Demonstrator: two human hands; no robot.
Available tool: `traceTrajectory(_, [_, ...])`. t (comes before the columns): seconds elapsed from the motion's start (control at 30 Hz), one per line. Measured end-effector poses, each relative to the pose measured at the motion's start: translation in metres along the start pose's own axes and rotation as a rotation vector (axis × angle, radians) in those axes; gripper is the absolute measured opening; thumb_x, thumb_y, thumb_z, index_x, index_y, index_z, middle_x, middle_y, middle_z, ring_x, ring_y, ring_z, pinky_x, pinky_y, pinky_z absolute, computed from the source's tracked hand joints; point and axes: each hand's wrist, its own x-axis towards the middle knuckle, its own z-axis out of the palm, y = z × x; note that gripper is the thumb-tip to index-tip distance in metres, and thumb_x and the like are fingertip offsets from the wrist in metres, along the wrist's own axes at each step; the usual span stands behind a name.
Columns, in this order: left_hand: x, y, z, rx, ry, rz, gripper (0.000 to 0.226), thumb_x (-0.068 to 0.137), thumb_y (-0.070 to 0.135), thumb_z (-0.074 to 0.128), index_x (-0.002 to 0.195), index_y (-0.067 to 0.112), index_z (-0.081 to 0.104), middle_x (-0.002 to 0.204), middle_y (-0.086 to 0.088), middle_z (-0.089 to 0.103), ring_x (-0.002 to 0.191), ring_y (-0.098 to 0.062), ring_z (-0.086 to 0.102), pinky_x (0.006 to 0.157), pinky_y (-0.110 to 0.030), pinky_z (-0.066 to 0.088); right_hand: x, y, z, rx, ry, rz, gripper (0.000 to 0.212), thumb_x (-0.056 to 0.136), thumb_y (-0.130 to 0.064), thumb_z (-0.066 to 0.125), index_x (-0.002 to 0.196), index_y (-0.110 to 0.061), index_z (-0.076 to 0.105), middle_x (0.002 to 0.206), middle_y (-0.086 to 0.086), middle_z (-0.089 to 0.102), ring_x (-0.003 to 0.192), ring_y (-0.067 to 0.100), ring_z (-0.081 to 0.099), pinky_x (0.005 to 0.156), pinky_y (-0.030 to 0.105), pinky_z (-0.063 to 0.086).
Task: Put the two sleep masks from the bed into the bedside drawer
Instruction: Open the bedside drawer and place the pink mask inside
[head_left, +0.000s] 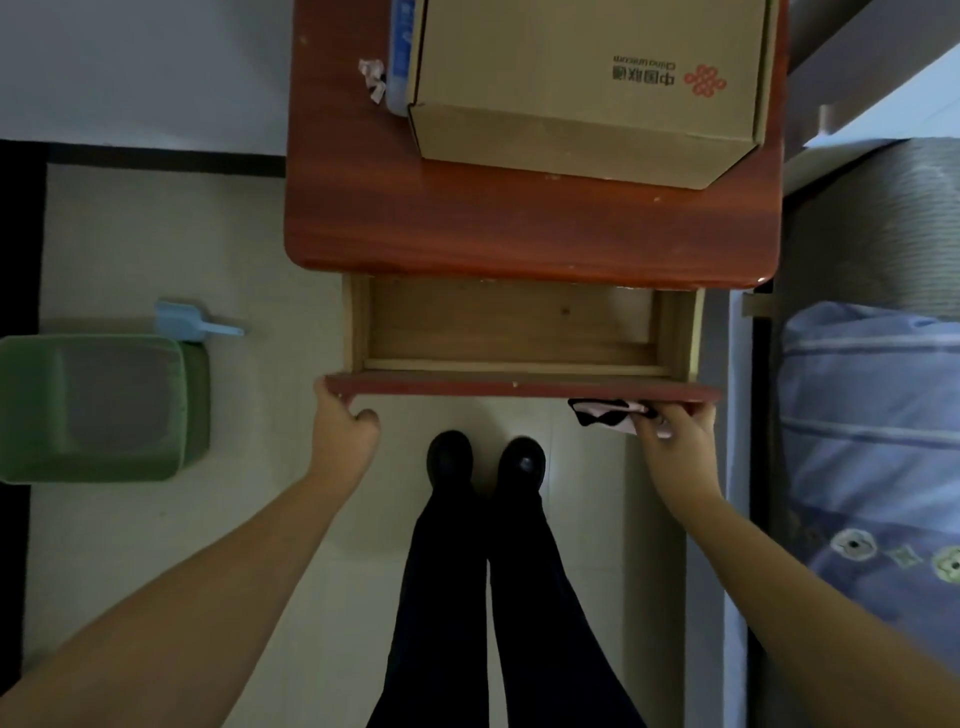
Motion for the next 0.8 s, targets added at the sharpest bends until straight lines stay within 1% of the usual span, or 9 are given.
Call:
traceTrajectory(0.07, [0.001, -0.014, -0.002, 0.098, -0.049, 0.016, 0.051, 0.080, -0.015, 0.040, 0.126, 0.006, 0.034, 0.110, -0.012, 0.055, 0.073, -0.008, 0.053, 0.058, -0.020, 0.042, -0.003, 0.012, 0.008, -0.031, -0.028, 0.007, 0.019, 0.089, -0.020, 0.058, 0.105, -0.011, 0.063, 0.140, 0.009, 0.033, 0.094, 0.012, 0.045, 0.088, 0.024, 0.038])
traceTrajectory(0.13, [0.006, -0.026, -0.004, 0.153, -0.102, 0.029, 0.055, 0.080, -0.015, 0.038, 0.130, 0.009, 0.032, 0.105, -0.009, 0.055, 0.069, -0.012, 0.052, 0.056, -0.018, 0.038, 0.001, 0.024, 0.016, -0.061, -0.043, 0.007, 0.020, 0.088, -0.020, 0.060, 0.106, -0.012, 0.063, 0.139, 0.011, 0.035, 0.097, 0.015, 0.046, 0.090, 0.025, 0.036])
traceTrajectory(0.27, [0.013, -0.036, 0.000, 0.115, -0.173, -0.014, 0.064, 0.082, -0.014, 0.037, 0.139, 0.014, 0.030, 0.111, -0.004, 0.055, 0.096, -0.017, 0.051, 0.083, -0.028, 0.046, 0.007, 0.041, 0.023, -0.145, -0.117, -0.004, 0.024, 0.088, -0.020, 0.060, 0.110, -0.012, 0.062, 0.129, 0.014, 0.045, 0.099, 0.024, 0.052, 0.088, 0.027, 0.037])
traceTrajectory(0.4, [0.012, -0.016, 0.003, -0.323, -0.175, -0.347, 0.058, 0.088, -0.007, 0.039, 0.140, 0.018, 0.034, 0.132, -0.009, 0.051, 0.117, -0.023, 0.051, 0.102, -0.043, 0.043, 0.007, 0.032, 0.012, -0.193, -0.206, 0.032, 0.021, 0.089, -0.019, 0.058, 0.108, -0.010, 0.063, 0.118, 0.013, 0.053, 0.091, 0.019, 0.050, 0.084, 0.028, 0.040])
traceTrajectory(0.5, [-0.005, 0.011, 0.003, -0.050, 0.081, -0.138, 0.054, 0.089, -0.002, 0.042, 0.140, 0.012, 0.032, 0.139, -0.012, 0.041, 0.126, -0.025, 0.042, 0.108, -0.034, 0.035, 0.001, -0.004, -0.002, -0.084, -0.441, 0.091, 0.012, 0.090, -0.020, 0.056, 0.095, -0.019, 0.067, 0.092, 0.005, 0.064, 0.089, 0.023, 0.060, 0.069, 0.023, 0.043])
traceTrajectory(0.53, [-0.012, 0.023, 0.004, 0.019, 0.154, 0.035, 0.049, 0.089, 0.002, 0.046, 0.137, 0.012, 0.035, 0.135, -0.009, 0.043, 0.124, -0.020, 0.043, 0.105, -0.027, 0.035, -0.002, -0.023, -0.007, 0.059, -0.488, 0.117, 0.011, 0.089, -0.021, 0.056, 0.090, -0.023, 0.067, 0.090, 0.002, 0.066, 0.088, 0.021, 0.061, 0.068, 0.022, 0.046])
traceTrajectory(0.6, [-0.025, 0.050, 0.012, -0.019, -0.043, 0.197, 0.041, 0.091, 0.020, 0.053, 0.131, 0.017, 0.042, 0.119, 0.008, 0.052, 0.110, -0.006, 0.051, 0.095, -0.013, 0.040, -0.004, -0.061, -0.008, 0.408, -0.503, 0.179, 0.013, 0.089, -0.024, 0.057, 0.087, -0.027, 0.070, 0.090, -0.001, 0.072, 0.088, 0.018, 0.066, 0.069, 0.023, 0.054])
traceTrajectory(0.7, [-0.021, 0.081, 0.031, -0.159, -0.531, -0.027, 0.035, 0.089, 0.035, 0.056, 0.120, 0.018, 0.053, 0.090, 0.015, 0.068, 0.078, -0.004, 0.068, 0.066, -0.017, 0.057, 0.011, -0.109, 0.019, 0.565, -0.407, 0.173, 0.011, 0.088, -0.023, 0.058, 0.090, -0.024, 0.069, 0.097, 0.003, 0.071, 0.092, 0.022, 0.066, 0.078, 0.035, 0.056])
traceTrajectory(0.8, [0.014, 0.083, 0.041, -0.179, -0.298, -0.125, 0.020, 0.093, 0.020, 0.052, 0.112, 0.014, 0.056, 0.104, -0.008, 0.065, 0.085, -0.018, 0.066, 0.072, -0.031, 0.059, 0.038, -0.140, 0.075, 0.314, -0.349, 0.071, 0.017, 0.090, -0.018, 0.053, 0.098, -0.007, 0.063, 0.103, 0.017, 0.067, 0.093, 0.030, 0.061, 0.080, 0.045, 0.050])
